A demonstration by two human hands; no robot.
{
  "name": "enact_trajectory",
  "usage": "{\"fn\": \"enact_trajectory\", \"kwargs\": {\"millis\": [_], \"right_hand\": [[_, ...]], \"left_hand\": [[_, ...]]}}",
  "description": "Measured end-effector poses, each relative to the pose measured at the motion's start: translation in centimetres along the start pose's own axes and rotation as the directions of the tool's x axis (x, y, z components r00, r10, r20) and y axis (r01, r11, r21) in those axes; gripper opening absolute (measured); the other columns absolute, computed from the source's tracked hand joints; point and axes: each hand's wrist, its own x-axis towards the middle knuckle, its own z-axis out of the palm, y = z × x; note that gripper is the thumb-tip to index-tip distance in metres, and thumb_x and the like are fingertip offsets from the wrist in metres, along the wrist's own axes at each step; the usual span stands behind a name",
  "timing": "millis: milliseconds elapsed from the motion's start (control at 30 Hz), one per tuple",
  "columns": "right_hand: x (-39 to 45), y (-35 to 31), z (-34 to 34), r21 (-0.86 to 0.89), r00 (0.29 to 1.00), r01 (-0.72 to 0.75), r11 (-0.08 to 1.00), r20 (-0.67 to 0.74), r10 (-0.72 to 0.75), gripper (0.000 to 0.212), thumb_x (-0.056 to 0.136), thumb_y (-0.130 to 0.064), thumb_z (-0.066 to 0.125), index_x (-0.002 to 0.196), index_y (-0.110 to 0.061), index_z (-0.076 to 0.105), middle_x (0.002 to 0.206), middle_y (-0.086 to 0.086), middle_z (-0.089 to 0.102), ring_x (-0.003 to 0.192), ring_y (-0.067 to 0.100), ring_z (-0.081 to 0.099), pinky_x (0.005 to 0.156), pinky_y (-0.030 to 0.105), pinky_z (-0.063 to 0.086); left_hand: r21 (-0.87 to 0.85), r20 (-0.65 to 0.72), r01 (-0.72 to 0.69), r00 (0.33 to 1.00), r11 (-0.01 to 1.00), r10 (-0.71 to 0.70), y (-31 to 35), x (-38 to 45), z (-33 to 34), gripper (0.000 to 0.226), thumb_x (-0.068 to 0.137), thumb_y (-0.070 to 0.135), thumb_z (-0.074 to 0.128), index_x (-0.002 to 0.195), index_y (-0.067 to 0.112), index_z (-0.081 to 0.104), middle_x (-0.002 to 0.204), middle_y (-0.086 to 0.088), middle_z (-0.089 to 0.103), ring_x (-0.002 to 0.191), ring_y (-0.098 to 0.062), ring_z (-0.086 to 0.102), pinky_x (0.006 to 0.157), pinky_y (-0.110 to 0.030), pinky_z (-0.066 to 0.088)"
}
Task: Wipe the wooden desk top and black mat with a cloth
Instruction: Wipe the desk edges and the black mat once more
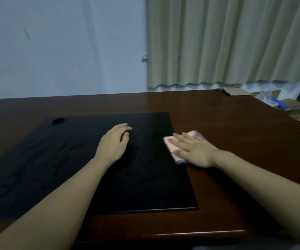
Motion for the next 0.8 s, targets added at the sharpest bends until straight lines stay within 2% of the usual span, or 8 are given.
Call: {"fn": "enact_trajectory", "kwargs": {"millis": [67, 133, 233, 333, 467, 600, 667, 800], "right_hand": [[-0.2, 3.1, -0.3, 0.023, 0.991, -0.136, 0.99, -0.006, 0.136, 0.059, 0.107, -0.057, 0.017, 0.159, -0.042, -0.004, 0.169, -0.008, -0.009, 0.156, 0.018, -0.006, 0.125, 0.043, -0.002], [0.6, 4.7, -0.4, 0.042, 0.968, -0.249, 0.968, -0.016, 0.25, 0.06, 0.106, -0.059, 0.016, 0.16, -0.042, -0.004, 0.17, -0.006, -0.008, 0.156, 0.02, -0.006, 0.125, 0.047, -0.002], [3.2, 3.3, -0.8, 0.066, 0.939, -0.34, 0.938, -0.025, 0.342, 0.061, 0.105, -0.06, 0.014, 0.16, -0.041, -0.004, 0.17, -0.005, -0.009, 0.156, 0.024, -0.008, 0.125, 0.052, -0.003], [6.2, -0.7, -1.0, 0.05, 0.96, -0.279, 0.959, -0.008, 0.279, 0.062, 0.106, -0.057, 0.014, 0.161, -0.037, -0.005, 0.17, -0.005, -0.011, 0.156, 0.025, -0.011, 0.123, 0.053, -0.004], [8.6, -5.5, -0.5, -0.014, 0.997, -0.08, 0.997, -0.009, 0.08, 0.061, 0.107, -0.055, 0.014, 0.161, -0.038, -0.008, 0.169, -0.008, -0.015, 0.156, 0.023, -0.013, 0.124, 0.05, -0.007], [7.4, -4.8, -0.7, -0.015, 0.995, 0.097, 0.995, 0.039, -0.097, 0.062, 0.105, -0.061, 0.014, 0.159, -0.041, -0.008, 0.167, -0.013, -0.017, 0.154, 0.014, -0.017, 0.124, 0.042, -0.01], [6.9, -2.7, -1.4, 0.004, 0.997, 0.056, 0.998, 0.057, -0.056, 0.067, 0.101, -0.066, 0.015, 0.159, -0.043, -0.007, 0.167, -0.014, -0.015, 0.154, 0.013, -0.015, 0.123, 0.04, -0.009], [9.0, 0.4, -2.5, 0.032, 0.977, -0.206, 0.978, 0.054, 0.204, 0.063, 0.105, -0.061, 0.016, 0.159, -0.041, -0.009, 0.169, -0.006, -0.013, 0.155, 0.022, -0.012, 0.124, 0.048, -0.006]], "left_hand": [[-0.022, -0.031, 0.005, 1.0, 1.0, -0.006, -0.5, -1.2, -1.4, 0.033, 0.105, 0.024, 0.043, 0.131, 0.025, 0.063, 0.146, 0.008, 0.053, 0.137, -0.013, 0.045, 0.113, -0.039, 0.038], [0.042, 0.003, 0.009, 1.0, 0.999, -0.01, -1.9, -2.6, -3.1, 0.033, 0.104, 0.025, 0.044, 0.131, 0.026, 0.063, 0.143, 0.008, 0.056, 0.134, -0.015, 0.049, 0.111, -0.041, 0.04], [0.15, 0.077, 0.037, 0.996, 0.988, -0.048, -5.0, -4.0, -5.8, 0.034, 0.105, 0.028, 0.044, 0.134, 0.027, 0.061, 0.143, 0.008, 0.056, 0.134, -0.016, 0.049, 0.11, -0.041, 0.04], [0.179, 0.111, 0.071, 0.99, 0.981, -0.092, -7.9, -3.5, -6.8, 0.035, 0.105, 0.029, 0.044, 0.137, 0.026, 0.059, 0.145, 0.005, 0.055, 0.136, -0.018, 0.048, 0.112, -0.04, 0.039], [0.181, 0.146, 0.04, 0.987, 0.983, -0.067, -9.7, 0.9, -5.9, 0.036, 0.106, 0.03, 0.044, 0.139, 0.027, 0.057, 0.147, 0.004, 0.054, 0.137, -0.02, 0.047, 0.112, -0.04, 0.037], [0.15, 0.219, 0.009, 0.975, 0.989, -0.042, -8.9, 3.4, -5.5, 0.038, 0.106, 0.03, 0.044, 0.143, 0.028, 0.053, 0.154, 0.005, 0.046, 0.144, -0.018, 0.038, 0.117, -0.039, 0.032], [0.157, 0.245, -0.008, 0.969, 0.988, -0.031, -9.1, 2.6, -6.3, 0.039, 0.107, 0.03, 0.043, 0.145, 0.03, 0.051, 0.156, 0.007, 0.042, 0.148, -0.016, 0.032, 0.119, -0.037, 0.029], [0.203, 0.205, 0.034, 0.976, 0.979, -0.076, -12.0, -0.6, -9.1, 0.04, 0.106, 0.032, 0.044, 0.145, 0.032, 0.05, 0.157, 0.008, 0.04, 0.149, -0.015, 0.029, 0.12, -0.036, 0.026]]}}
